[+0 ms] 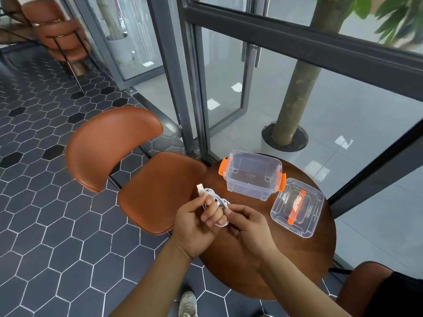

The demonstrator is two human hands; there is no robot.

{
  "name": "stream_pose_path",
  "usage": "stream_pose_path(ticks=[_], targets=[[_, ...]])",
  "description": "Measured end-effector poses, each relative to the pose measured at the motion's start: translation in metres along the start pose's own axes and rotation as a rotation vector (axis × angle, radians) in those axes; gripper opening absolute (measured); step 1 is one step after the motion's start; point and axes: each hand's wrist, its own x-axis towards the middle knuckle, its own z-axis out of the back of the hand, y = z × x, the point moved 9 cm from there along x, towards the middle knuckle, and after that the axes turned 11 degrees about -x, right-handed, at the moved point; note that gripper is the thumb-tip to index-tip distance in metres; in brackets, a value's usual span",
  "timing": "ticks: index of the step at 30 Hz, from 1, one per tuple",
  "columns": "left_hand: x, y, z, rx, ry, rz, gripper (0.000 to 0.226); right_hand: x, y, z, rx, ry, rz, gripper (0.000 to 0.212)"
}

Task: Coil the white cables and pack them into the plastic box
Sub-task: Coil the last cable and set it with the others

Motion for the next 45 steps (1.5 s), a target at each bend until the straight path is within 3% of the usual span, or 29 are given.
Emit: stream_pose_path(ticks=[5,12,15,19,22,28,31,35,40,45], targets=[[0.001,0.002,0.002,0.117,-0.143,0.06,0.027,0.001,-0.007,0.013,-0.021,-0.117,-0.01,0.028],[-0.001,-0.005,-0.009,0.339,-0.248,0.186,0.026,-0.001,-0.029,0.009,0.049,-0.205,-0.063,0.019],[-0.003,-0.015,-0.011,0.528,-0.259,0.183,0.026,-0.001,-0.035,0.006,0.111,-0.218,-0.089,0.019],[-0.01,-0.037,0.008,0.969,-0.364,0.117,0.021,0.002,-0.021,0.019,0.093,-0.241,-0.016,0.024],[-0.017,-0.031,0.021,0.827,-0.434,0.093,0.017,0.001,-0.01,0.024,-0.055,-0.245,0.046,0.02],[-0.025,-0.022,0.035,0.677,-0.513,-0.103,0.015,-0.002,-0.011,0.031,-0.124,-0.241,0.062,0.02],[-0.029,-0.023,0.035,0.685,-0.524,-0.154,0.014,-0.006,-0.008,0.031,-0.157,-0.21,0.086,0.014],[-0.03,-0.025,0.034,0.711,-0.523,-0.185,0.012,-0.003,-0.005,0.048,-0.335,-0.291,0.113,0.005],[-0.027,-0.021,0.027,0.708,-0.494,-0.218,0.008,0.003,-0.01,0.064,-0.356,-0.302,0.053,0.035],[-0.022,-0.015,0.024,0.705,-0.461,-0.191,0.012,0.006,-0.006,0.07,-0.441,-0.242,0.049,0.018]])
